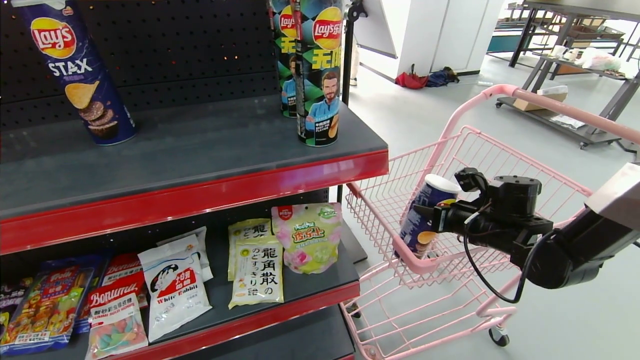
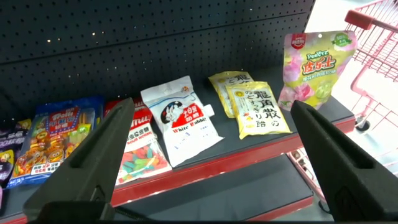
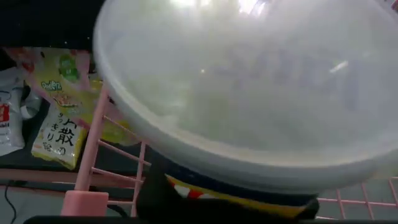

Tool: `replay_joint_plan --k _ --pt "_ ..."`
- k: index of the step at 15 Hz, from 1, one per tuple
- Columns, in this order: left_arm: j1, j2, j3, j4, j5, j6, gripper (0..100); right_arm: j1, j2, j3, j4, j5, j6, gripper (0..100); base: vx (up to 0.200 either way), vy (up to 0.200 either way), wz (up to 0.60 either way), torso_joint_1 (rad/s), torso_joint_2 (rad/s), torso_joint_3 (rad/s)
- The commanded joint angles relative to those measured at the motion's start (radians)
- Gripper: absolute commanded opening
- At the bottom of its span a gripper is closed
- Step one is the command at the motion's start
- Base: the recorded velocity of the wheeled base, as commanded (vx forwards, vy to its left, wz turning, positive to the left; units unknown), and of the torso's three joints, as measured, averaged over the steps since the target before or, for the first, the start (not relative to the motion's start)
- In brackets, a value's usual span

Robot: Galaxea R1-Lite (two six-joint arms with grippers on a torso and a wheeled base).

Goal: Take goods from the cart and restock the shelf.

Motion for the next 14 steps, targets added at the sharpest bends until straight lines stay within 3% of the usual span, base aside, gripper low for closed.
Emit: replay_joint_plan --k 1,3,4,7,8,9,10,14 --pt "0.0 0.001 0.0 0.0 0.0 0.001 100 -0.007 -0.052 -0.068 0.013 -0.014 -0.003 0 0.0 0.0 0.0 0.0 0.0 0.0" --pt "0.0 0.001 0.0 0.0 0.0 -0.001 100 -0.027 -0.12 -0.192 0.113 -0.017 -0.007 0 0.0 0.0 0.0 0.0 0.0 0.0" --pt "0.0 0.001 0.0 0.0 0.0 -0.002 100 -0.038 -0.232 -0.323 0.306 -0.018 -0.009 0 0.0 0.0 0.0 0.0 0.0 0.0" --pt "0.0 0.001 0.0 0.0 0.0 -0.007 100 -0.059 -0.463 -0.43 0.588 -0.11 -0.079 0 0.0 0.0 0.0 0.0 0.0 0.0" --pt "0.0 0.001 0.0 0.0 0.0 -0.009 100 -0.057 -0.529 -0.412 0.616 -0.176 -0.095 0 0.0 0.0 0.0 0.0 0.0 0.0" --pt "0.0 0.001 0.0 0.0 0.0 -0.007 100 -0.056 -0.67 -0.312 0.645 -0.325 -0.119 0 0.0 0.0 0.0 0.0 0.0 0.0" --pt "0.0 0.001 0.0 0.0 0.0 -0.007 100 -0.047 -0.802 -0.224 0.722 -0.4 -0.207 0 0.0 0.0 0.0 0.0 0.0 0.0" --pt "0.0 0.001 0.0 0.0 -0.002 -0.007 100 -0.064 -1.365 0.102 1.081 -0.382 -0.247 0 0.0 0.0 0.0 0.0 0.0 0.0"
